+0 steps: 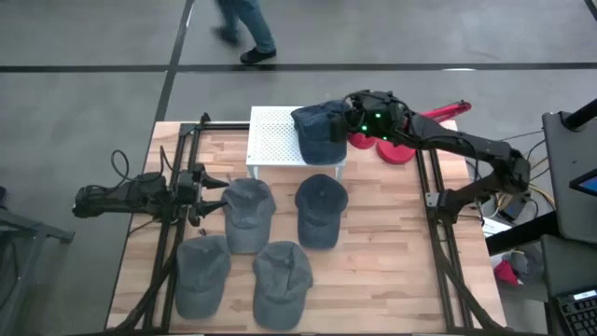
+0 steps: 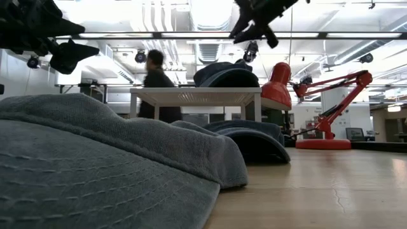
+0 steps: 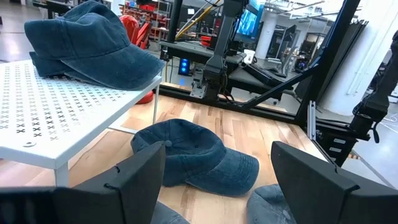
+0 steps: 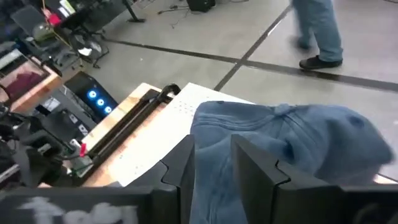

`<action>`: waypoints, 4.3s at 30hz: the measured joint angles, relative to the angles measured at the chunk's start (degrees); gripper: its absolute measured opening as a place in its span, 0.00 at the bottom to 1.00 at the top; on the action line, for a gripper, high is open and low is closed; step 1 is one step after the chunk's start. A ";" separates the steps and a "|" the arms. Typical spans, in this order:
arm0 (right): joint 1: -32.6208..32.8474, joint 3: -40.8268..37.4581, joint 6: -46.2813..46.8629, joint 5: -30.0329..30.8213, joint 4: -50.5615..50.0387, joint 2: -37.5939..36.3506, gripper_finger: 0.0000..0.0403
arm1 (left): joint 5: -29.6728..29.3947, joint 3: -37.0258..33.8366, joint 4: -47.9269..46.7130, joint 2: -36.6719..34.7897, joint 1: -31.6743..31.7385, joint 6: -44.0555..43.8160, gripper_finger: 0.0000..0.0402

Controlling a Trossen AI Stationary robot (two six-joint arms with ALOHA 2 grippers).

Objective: Pick & Place hat
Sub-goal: Stack the dark blue cap on the dark blue cap on the shelf

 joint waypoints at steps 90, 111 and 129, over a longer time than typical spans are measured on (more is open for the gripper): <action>34.55 -12.24 70.36 2.32 -32.08 -0.15 0.67 | 0.00 -0.01 -0.04 0.02 -0.01 -0.74 0.74; 33.91 -26.25 80.34 8.49 -11.93 0.34 0.67 | 0.00 0.00 -0.04 -0.02 0.00 -0.68 0.74; 30.73 -25.20 77.85 7.75 -8.43 5.71 0.64 | 0.00 0.00 -0.04 0.00 0.00 -0.44 0.74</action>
